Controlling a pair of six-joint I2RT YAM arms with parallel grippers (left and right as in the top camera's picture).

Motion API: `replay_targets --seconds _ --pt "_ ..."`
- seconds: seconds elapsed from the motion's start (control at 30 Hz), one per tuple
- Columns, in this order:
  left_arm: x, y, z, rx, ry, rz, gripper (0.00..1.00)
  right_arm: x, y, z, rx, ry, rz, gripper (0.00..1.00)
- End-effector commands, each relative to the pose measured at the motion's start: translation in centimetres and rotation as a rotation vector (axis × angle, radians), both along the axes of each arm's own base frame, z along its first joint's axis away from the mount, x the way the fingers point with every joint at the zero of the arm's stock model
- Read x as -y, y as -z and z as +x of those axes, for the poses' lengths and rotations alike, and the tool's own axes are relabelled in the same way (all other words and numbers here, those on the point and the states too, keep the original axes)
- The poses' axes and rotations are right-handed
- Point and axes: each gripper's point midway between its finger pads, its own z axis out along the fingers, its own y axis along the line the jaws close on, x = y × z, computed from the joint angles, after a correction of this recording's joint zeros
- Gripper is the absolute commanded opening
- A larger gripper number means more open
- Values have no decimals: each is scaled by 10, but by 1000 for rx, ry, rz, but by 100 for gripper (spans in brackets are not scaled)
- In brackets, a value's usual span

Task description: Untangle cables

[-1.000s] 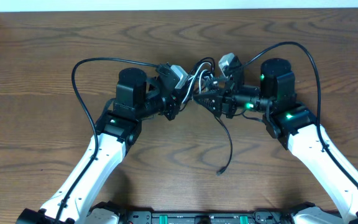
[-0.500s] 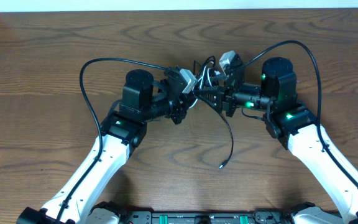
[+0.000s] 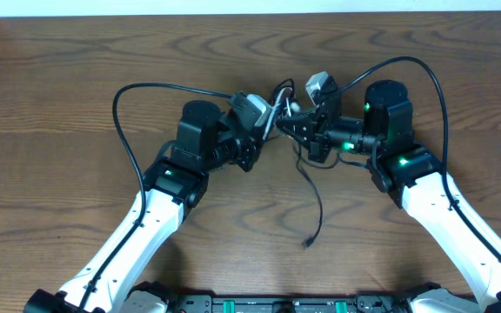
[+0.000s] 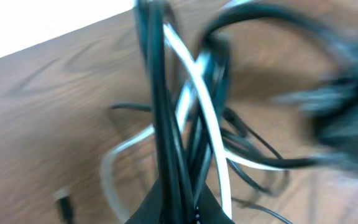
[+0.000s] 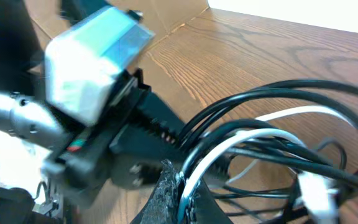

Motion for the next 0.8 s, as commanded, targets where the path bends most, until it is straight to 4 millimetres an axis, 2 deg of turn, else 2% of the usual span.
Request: replay_targets --seconds 0.0,0.17,0.27,0.47,0.63,0.67,0.7,0.77 --pt "-41 14 21 -43 -271 74 8 -1 -13 -9 24 -76 45 1" --pt "-81 32 25 -145 -464 94 8 7 -28 -6 83 -106 89 1" --pt "-103 39 26 -207 -549 72 8 20 -36 0 122 -106 112 1" --pt "-123 45 27 -242 -610 71 8 45 -36 13 115 -54 116 1" --pt "-126 44 28 -250 -628 56 8 55 -25 20 53 6 93 1" --pt "-124 44 28 -253 -619 50 8 57 -20 23 33 32 80 5" --pt "-117 43 27 -260 -583 26 8 62 -8 29 -18 91 46 35" --pt "-109 39 27 -257 -539 1 8 66 2 30 -59 124 23 63"
